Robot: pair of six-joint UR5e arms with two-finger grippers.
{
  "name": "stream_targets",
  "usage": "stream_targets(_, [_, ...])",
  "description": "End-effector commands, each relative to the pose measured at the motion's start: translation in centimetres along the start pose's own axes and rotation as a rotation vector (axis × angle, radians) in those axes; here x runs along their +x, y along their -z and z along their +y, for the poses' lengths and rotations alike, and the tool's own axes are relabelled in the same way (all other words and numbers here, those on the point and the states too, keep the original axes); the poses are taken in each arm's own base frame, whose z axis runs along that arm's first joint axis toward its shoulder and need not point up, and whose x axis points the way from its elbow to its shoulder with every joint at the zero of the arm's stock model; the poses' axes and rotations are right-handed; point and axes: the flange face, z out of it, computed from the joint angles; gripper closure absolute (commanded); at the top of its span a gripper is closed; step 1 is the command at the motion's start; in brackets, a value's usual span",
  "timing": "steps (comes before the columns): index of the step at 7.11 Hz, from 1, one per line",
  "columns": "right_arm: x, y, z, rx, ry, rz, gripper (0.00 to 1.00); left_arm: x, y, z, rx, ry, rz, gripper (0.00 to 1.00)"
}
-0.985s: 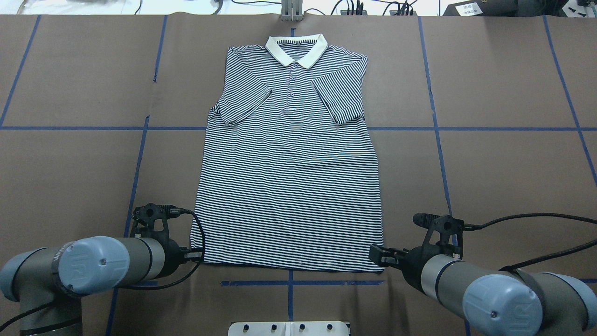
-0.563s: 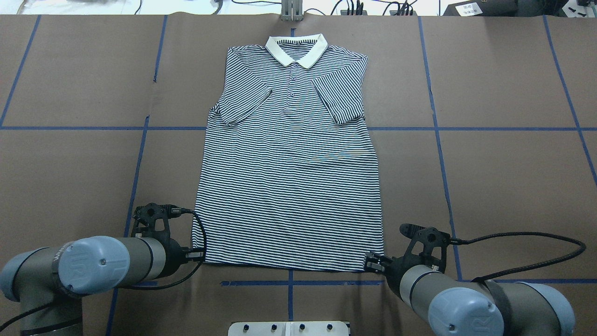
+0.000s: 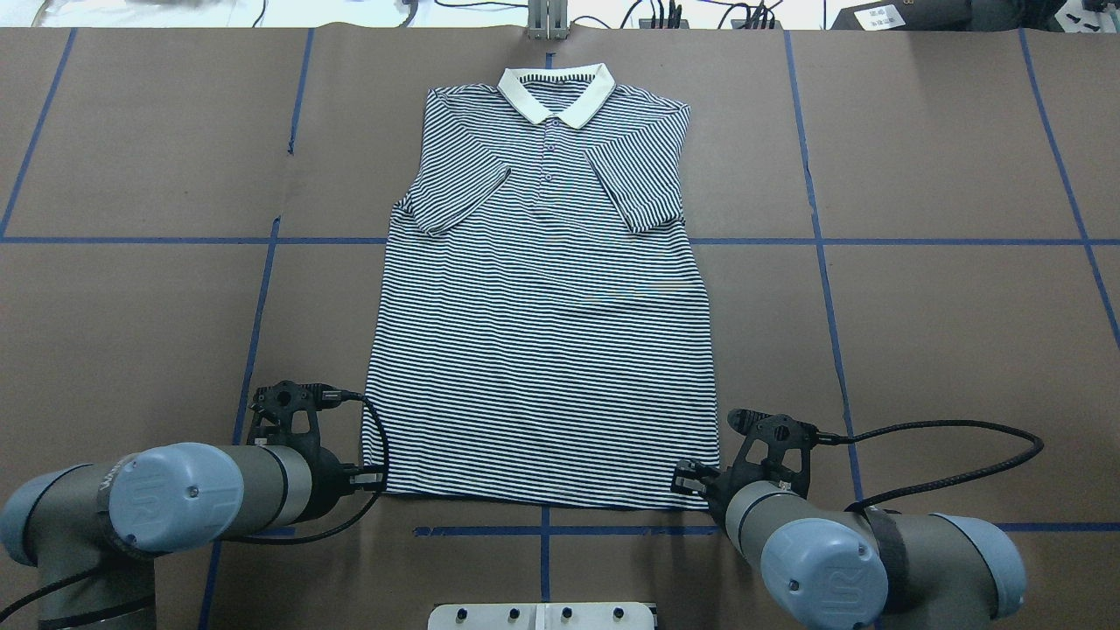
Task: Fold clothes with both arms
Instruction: 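Grasp the hem corners with both grippers, adjusting the right gripper's grip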
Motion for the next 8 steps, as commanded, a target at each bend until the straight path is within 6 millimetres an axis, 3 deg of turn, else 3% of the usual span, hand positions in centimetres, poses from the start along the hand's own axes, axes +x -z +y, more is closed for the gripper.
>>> stream_targets(1, [0.1, -0.5, 0.1, 0.002, 0.006, 0.009, 0.57, 0.0, 0.0, 0.0, -0.002, 0.001, 0.001, 1.0])
stream_targets(3, [-0.1, -0.3, 0.2, -0.001, 0.006, 0.003, 0.64, 0.1, 0.1, 0.0, -0.001, 0.001, 0.004, 1.0])
stream_targets(8, [0.0, -0.1, 1.2, -0.012, 0.018, 0.0, 0.58, 0.2, 0.1, 0.0, -0.003, 0.001, 0.006, 1.0])
